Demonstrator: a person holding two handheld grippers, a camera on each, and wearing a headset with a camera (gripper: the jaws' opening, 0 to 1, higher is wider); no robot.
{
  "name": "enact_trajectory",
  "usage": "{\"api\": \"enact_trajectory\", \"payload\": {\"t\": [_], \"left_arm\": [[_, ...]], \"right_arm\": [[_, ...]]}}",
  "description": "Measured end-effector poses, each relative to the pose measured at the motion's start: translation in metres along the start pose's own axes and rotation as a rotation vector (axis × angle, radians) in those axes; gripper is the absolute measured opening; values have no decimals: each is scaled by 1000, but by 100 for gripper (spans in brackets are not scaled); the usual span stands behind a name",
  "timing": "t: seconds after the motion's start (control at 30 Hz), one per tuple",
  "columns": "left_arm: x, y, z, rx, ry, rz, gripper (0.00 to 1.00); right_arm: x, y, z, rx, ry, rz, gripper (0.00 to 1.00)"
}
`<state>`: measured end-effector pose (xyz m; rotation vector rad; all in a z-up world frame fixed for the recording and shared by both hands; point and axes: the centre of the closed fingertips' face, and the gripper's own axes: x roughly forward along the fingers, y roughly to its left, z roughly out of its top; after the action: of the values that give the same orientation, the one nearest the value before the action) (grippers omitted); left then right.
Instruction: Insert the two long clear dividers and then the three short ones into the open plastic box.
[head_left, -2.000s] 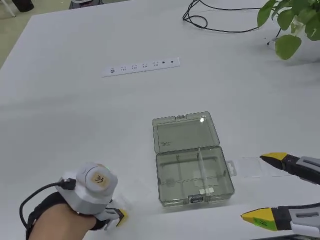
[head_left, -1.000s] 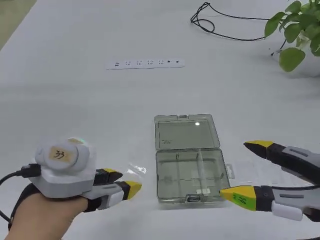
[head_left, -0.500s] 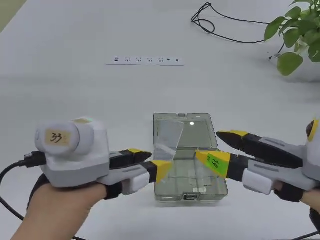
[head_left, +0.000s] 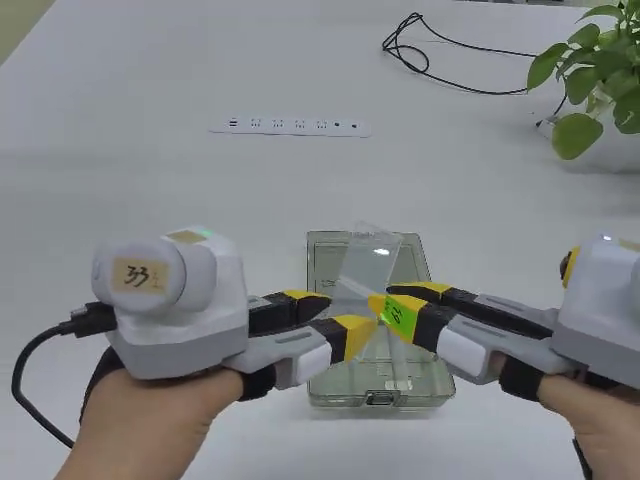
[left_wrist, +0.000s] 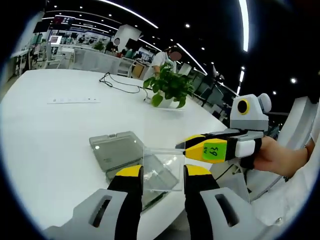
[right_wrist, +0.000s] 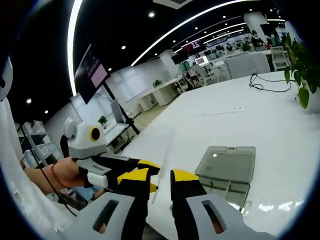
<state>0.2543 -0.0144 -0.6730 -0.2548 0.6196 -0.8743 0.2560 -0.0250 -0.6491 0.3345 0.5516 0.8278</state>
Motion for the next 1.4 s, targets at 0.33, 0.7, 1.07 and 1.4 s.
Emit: {"api": "enact_trajectory", "payload": {"t": [0.33, 0.7, 1.07, 1.4], "left_arm": [[0, 0, 0, 43, 10, 10, 30], [3, -1, -1, 47, 9, 12, 31], [-5, 6, -10, 101, 19, -6, 45], [-21, 21, -28, 199, 47, -18, 63]], "right_arm": [[2, -2, -3, 44, 1, -25, 9], [2, -8, -1, 95, -12, -74, 6], [3, -18, 4, 116, 23, -81, 6], [11, -35, 0, 143, 126, -110, 6]]}}
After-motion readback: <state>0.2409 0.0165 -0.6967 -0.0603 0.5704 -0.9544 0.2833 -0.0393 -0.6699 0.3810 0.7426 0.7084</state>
